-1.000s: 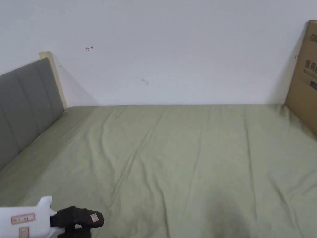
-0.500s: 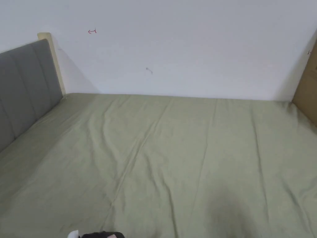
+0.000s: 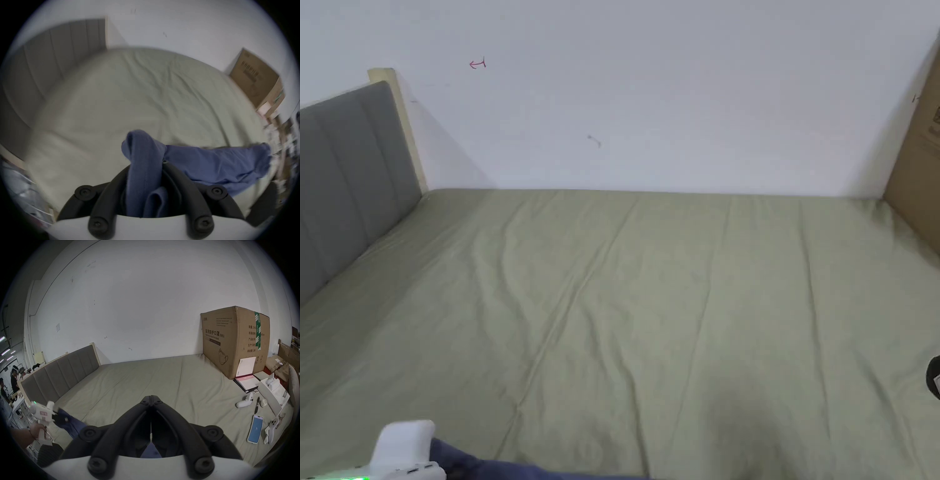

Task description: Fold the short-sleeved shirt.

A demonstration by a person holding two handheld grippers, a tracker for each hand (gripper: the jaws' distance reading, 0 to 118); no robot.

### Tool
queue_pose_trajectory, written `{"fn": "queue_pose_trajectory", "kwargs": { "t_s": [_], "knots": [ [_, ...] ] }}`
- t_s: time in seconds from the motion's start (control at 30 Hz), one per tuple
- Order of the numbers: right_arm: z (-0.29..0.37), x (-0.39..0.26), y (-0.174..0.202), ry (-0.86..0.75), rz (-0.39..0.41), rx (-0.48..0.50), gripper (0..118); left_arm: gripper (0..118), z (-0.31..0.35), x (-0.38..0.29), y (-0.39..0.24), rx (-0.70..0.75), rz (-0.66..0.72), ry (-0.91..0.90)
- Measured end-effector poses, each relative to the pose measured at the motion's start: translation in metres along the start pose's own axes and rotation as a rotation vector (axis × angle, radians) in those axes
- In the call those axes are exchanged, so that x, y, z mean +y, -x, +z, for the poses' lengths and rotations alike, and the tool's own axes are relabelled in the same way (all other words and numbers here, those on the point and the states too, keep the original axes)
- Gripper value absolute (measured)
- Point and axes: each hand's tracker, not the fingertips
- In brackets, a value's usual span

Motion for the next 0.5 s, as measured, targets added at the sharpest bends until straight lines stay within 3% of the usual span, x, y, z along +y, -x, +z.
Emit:
{"fn": "queue_pose_trajectory", "kwargs": {
  "t_s": [0.07, 0.17, 0.23, 0.37, 0.4, 0.47, 0.5],
  "knots": [
    [0.004, -0.004, -0.003, 0.007, 0.028, 0.003, 0, 10, 0.016, 0.007, -0.009, -0.107, 0.107, -0.001],
    [0.008, -0.007, -0.005, 0.010, 0.066, 0.008, 0, 10, 0.032, 0.017, -0.044, -0.486, 0.240, 0.041],
    [0.012, -0.007, -0.007, 0.009, 0.069, 0.023, 0, 10, 0.029, 0.021, -0.087, -0.624, 0.218, 0.137],
    [0.020, -0.007, -0.013, 0.004, 0.054, 0.037, 0, 22, 0.011, 0.019, -0.163, -0.710, 0.104, 0.219],
    [0.022, -0.007, -0.015, 0.003, 0.051, 0.039, 0, 36, 0.005, 0.018, -0.180, -0.734, 0.106, 0.234],
    [0.025, -0.008, -0.023, 0.004, 0.046, 0.038, 0, 96, -0.005, 0.013, -0.201, -0.762, 0.119, 0.275],
    [0.028, -0.007, -0.026, 0.006, 0.045, 0.034, 0, 101, -0.006, 0.012, -0.204, -0.768, 0.123, 0.258]
  ]
}}
